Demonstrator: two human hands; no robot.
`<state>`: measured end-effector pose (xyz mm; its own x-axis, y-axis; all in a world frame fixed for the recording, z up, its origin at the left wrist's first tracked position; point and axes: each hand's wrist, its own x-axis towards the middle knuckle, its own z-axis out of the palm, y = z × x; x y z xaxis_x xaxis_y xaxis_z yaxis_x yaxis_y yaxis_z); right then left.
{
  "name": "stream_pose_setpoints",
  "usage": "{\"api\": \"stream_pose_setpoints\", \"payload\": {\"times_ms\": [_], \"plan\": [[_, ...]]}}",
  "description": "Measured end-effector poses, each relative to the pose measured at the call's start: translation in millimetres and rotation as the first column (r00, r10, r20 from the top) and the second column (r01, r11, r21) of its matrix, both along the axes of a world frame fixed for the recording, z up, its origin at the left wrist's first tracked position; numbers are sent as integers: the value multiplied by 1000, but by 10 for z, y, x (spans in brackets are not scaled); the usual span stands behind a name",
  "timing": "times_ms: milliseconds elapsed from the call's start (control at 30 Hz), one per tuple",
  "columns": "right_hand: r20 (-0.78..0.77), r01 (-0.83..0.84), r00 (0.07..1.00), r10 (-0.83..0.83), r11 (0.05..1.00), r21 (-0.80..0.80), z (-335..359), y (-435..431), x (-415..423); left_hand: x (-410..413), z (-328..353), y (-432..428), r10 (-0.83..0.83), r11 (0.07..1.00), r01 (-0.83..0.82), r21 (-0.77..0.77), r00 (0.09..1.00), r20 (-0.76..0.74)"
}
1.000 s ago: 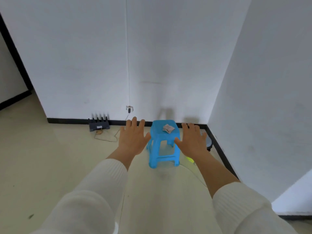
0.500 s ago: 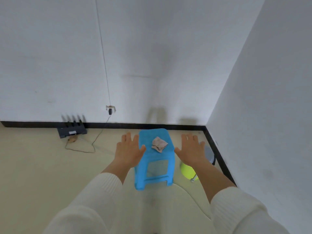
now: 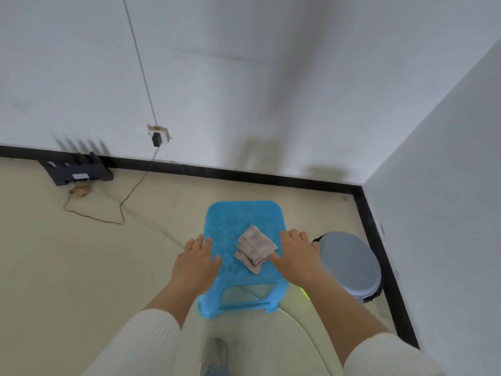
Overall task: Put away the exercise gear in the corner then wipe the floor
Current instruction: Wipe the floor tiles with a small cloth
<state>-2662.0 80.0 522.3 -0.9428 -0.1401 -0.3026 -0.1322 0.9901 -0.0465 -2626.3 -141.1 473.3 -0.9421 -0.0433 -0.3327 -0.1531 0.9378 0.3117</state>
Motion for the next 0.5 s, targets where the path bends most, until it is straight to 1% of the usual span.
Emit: {"api": "stream_pose_setpoints", "payload": {"times_ms": [100,200,267,367,467,500], "plan": [[70,21,997,-20,1000,-9,-634,-7,-336,-279,-643,122,-58,998,59,-25,997,45],[145,49,988,-46,998,-24,-1144,-32,-592,-434,-1101,236,-111,993,115,-39,988,105],[183,88,980,-76,995,-56,-1385,-77,-722,-489,-1296,257,-167,982,174,-78,982,91],[187,175,971,-151,978,-116,-1636,-158,-826,-532,-1576,193,-187,972,203,-117,973,135],[169,258,957,-234,957,-132,-1783,-199,-862,-521,-1655,192,-212,967,227,-112,968,135],[177,289,949,-263,947,-143,-1796,-212,-875,-516,-1687,188,-206,971,221,-88,967,153]]}}
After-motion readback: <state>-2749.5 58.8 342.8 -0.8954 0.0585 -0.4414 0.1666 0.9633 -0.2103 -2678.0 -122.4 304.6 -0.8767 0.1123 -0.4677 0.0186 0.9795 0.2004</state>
